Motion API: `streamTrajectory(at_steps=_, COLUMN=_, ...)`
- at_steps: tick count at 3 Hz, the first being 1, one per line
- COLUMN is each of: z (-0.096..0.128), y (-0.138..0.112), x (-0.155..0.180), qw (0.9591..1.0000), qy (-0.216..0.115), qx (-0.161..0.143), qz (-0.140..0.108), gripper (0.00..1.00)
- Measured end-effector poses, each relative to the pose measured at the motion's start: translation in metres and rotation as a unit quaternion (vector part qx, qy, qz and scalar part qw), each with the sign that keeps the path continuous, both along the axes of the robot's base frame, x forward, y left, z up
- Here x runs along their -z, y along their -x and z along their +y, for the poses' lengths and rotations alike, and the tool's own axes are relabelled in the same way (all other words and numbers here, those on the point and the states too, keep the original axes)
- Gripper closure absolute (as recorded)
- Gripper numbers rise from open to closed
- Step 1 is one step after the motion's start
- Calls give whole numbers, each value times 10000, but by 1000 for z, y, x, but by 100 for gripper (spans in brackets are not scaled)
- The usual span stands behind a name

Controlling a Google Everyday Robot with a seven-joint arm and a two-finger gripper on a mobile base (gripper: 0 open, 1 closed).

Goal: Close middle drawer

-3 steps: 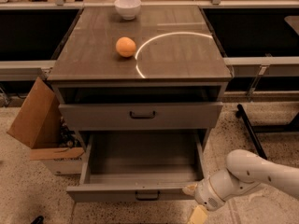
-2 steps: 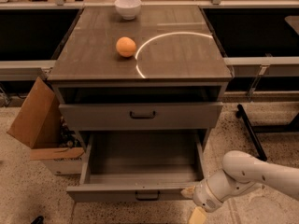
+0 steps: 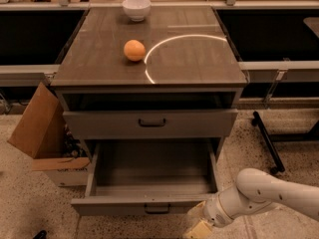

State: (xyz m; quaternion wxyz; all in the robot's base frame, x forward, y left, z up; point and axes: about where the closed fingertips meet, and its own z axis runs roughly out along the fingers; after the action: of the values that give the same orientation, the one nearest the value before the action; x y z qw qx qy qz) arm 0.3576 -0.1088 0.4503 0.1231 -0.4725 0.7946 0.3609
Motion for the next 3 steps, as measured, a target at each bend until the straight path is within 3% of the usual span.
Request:
streamTrajectory(at_steps=1, z=3, y=-23, x=10, qw=9979, qy=-24, qx=538, qz=-351, gripper=62)
streamTrajectory(at_steps=2, z=5, y=-51, x=17, qw=9929, qy=41, qx=976, qz=-676, gripper=85)
streamTrajectory(at_steps=3, z=3, y=-83, x=32, qw=9864, qy=324, qx=1329, qz=-911, gripper=100)
